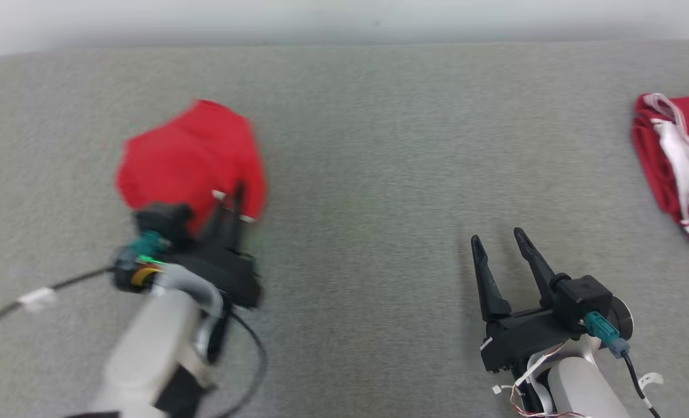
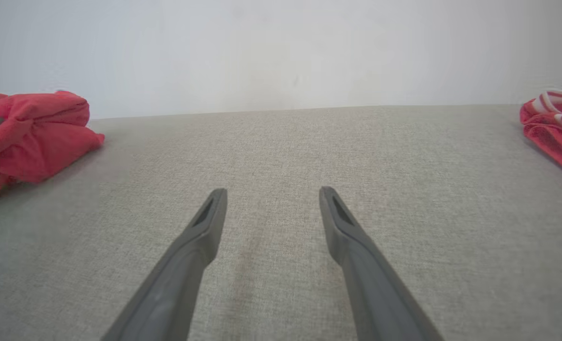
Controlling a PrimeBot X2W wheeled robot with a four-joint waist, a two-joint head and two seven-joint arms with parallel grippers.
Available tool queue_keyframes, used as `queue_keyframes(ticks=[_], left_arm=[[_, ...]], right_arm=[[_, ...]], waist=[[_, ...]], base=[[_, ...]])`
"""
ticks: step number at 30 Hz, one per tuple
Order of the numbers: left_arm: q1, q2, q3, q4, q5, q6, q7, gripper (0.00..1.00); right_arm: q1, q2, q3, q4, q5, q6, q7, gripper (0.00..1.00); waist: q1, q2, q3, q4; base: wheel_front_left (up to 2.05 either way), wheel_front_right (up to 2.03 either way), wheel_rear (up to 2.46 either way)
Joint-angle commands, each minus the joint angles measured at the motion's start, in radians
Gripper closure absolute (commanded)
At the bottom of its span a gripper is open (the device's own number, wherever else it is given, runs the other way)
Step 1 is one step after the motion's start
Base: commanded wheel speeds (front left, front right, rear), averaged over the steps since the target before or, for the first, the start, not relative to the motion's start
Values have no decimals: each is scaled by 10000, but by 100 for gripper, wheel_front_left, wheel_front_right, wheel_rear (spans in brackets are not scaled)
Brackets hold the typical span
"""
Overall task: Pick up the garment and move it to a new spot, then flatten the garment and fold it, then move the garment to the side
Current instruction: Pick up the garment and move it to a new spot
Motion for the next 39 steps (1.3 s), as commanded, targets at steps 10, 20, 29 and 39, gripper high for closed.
queue_keyframes(ticks=[10, 20, 29, 39], left_arm=[[764, -949, -2533, -987, -845, 7, -53, 100], [1194, -997, -2706, -1938, -665, 6, -51, 100], [2702, -492, -529, -2410, 800, 628, -53, 0], [5283, -112, 2488, -4147, 2527, 1141, -53, 0]], right_arm=[[427, 211, -105, -76, 97, -27, -39, 0], [584, 286, -156, -76, 272, -27, -40, 0], [854, 294, -291, -52, 511, -27, -41, 0], [1127, 294, -51, 17, 807, -27, -41, 0]], waist=[[0, -1, -517, -1650], [0, -1, -685, -2183], [0, -1, -1123, -2075], [0, -1, -1572, -1752]], base=[[0, 0, 0], [0, 0, 0], [0, 0, 0], [0, 0, 0]])
